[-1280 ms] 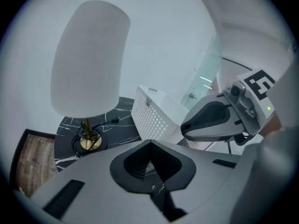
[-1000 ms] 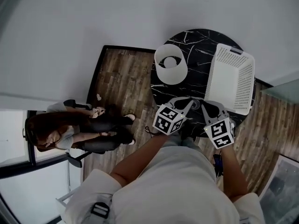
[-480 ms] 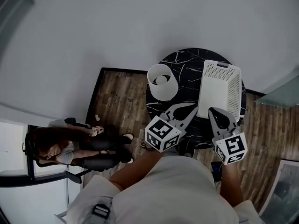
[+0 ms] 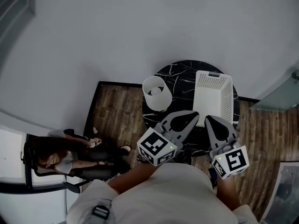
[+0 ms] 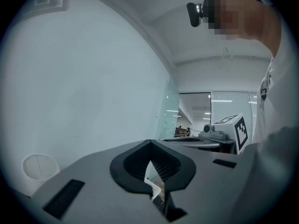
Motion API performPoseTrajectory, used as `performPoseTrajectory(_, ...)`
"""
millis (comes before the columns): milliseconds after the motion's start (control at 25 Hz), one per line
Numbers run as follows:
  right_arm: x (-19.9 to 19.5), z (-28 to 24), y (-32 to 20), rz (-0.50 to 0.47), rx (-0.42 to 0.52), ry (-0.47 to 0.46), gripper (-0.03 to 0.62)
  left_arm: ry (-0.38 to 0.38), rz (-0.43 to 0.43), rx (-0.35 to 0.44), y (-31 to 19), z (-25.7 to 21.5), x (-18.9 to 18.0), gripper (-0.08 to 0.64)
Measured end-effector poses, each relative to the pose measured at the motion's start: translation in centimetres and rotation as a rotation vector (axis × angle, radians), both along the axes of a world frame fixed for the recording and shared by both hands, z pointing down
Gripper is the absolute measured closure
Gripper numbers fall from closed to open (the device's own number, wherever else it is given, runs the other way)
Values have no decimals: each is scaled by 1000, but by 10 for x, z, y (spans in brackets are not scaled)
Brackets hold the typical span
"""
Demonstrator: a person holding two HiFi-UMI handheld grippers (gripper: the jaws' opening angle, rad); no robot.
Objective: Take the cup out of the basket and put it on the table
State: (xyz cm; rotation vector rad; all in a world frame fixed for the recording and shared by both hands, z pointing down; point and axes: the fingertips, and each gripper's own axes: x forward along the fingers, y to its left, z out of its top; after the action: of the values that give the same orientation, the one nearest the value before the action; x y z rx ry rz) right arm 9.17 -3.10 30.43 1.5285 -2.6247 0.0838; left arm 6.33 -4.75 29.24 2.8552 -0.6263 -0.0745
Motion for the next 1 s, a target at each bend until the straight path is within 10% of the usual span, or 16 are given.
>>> performPoseTrajectory(1000, 5, -15, 13, 5, 35, 1, 588, 2, -36, 34, 18, -15, 4, 555)
